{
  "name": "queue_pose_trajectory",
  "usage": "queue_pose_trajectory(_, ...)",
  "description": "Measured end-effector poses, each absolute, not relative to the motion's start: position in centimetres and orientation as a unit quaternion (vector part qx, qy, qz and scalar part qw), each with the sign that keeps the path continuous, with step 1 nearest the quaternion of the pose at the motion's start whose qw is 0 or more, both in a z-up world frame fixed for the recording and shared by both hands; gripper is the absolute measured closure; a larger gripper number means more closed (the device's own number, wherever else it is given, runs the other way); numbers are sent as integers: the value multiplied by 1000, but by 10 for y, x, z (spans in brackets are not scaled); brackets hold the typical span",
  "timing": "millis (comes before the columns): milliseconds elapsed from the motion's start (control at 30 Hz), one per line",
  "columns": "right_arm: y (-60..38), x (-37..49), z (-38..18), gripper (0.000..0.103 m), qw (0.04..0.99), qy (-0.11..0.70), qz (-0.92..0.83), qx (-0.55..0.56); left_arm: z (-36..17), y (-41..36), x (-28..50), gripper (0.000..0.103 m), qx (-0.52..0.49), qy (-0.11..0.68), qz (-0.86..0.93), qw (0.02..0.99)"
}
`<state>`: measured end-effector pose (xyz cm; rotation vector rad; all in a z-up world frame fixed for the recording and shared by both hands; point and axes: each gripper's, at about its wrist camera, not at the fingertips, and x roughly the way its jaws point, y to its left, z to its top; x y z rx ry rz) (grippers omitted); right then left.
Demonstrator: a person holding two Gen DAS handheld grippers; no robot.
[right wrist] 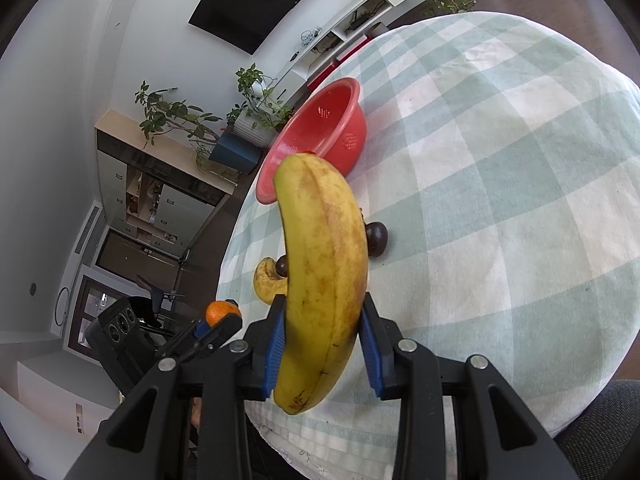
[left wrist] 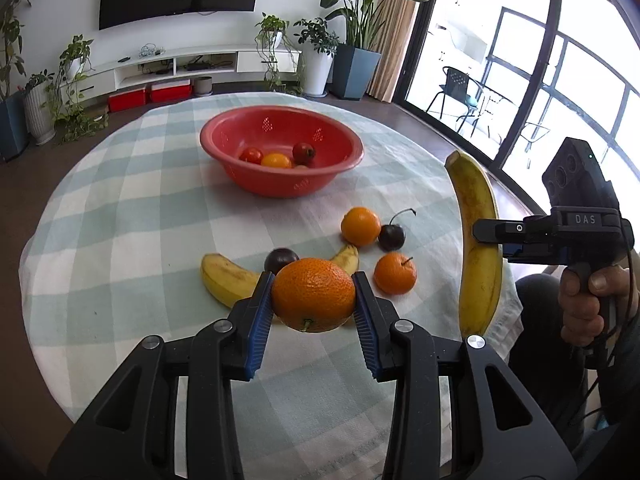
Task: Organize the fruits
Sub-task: 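Carry the orange and the banana over the red bowl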
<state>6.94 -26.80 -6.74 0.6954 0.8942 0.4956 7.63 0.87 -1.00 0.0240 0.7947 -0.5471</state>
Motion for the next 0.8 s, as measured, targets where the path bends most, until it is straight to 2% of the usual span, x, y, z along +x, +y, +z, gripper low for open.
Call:
queue_pose_trajectory(433, -275, 128, 10, 66, 858, 372, 230, 269, 62, 2, 179, 67, 34, 345, -256, 902)
queue_pose_trajectory(633, -254, 186, 27, 66, 856, 381, 243, 249, 61, -20, 236, 67, 49, 366, -252, 895)
queue_pose_trajectory(800, -229, 233, 20, 66, 852, 405, 243, 224, 42, -39, 275, 67, 53, 389, -249, 886)
